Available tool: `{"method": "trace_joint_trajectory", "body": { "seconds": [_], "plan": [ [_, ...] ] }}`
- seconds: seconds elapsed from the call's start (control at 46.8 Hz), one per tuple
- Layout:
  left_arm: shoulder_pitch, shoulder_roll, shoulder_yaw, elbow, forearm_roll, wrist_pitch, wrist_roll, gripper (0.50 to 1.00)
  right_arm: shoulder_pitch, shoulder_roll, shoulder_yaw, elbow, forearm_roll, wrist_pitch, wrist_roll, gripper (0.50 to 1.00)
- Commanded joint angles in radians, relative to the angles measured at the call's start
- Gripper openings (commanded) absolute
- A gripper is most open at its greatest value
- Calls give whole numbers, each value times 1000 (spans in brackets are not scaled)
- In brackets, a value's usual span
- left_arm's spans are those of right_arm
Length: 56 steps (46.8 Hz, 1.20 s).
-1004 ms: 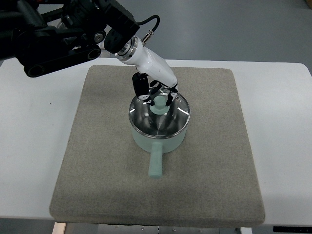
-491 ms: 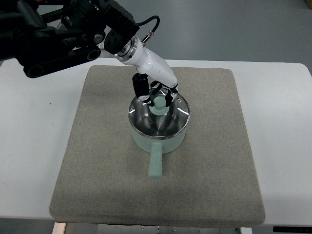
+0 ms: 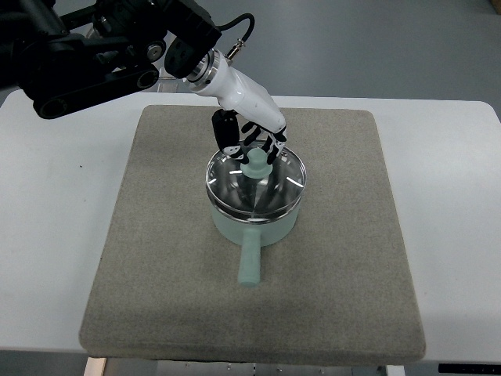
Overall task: Place lid left of pot with left hand
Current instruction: 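Lift the glass lid off the pot with the left hand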
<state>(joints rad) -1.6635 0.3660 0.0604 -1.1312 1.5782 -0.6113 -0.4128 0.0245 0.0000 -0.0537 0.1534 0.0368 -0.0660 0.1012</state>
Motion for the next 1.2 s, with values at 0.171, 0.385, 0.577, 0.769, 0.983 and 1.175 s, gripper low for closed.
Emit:
{"method": "trace_joint_trajectory", "body": {
  "seconds": [0.171,0.385,0.577,0.769,0.983,1.175],
  "plan": [
    [-4,1,-2,1,3,0,0,500,0,0,0,0,0,0,0,923],
    [-10,-1,-2,2,2,0,0,500,0,0,0,0,0,0,0,921],
    [-19,-10,-2,2,3,0,0,500,0,0,0,0,0,0,0,921],
    [-24,-4,-2,2,3,0,0,500,0,0,0,0,0,0,0,923],
    [-16,19,-2,50,2,0,0,500,0,0,0,0,0,0,0,921],
    [-10,89,-1,76,3,0,0,500,0,0,0,0,0,0,0,921]
  ]
}}
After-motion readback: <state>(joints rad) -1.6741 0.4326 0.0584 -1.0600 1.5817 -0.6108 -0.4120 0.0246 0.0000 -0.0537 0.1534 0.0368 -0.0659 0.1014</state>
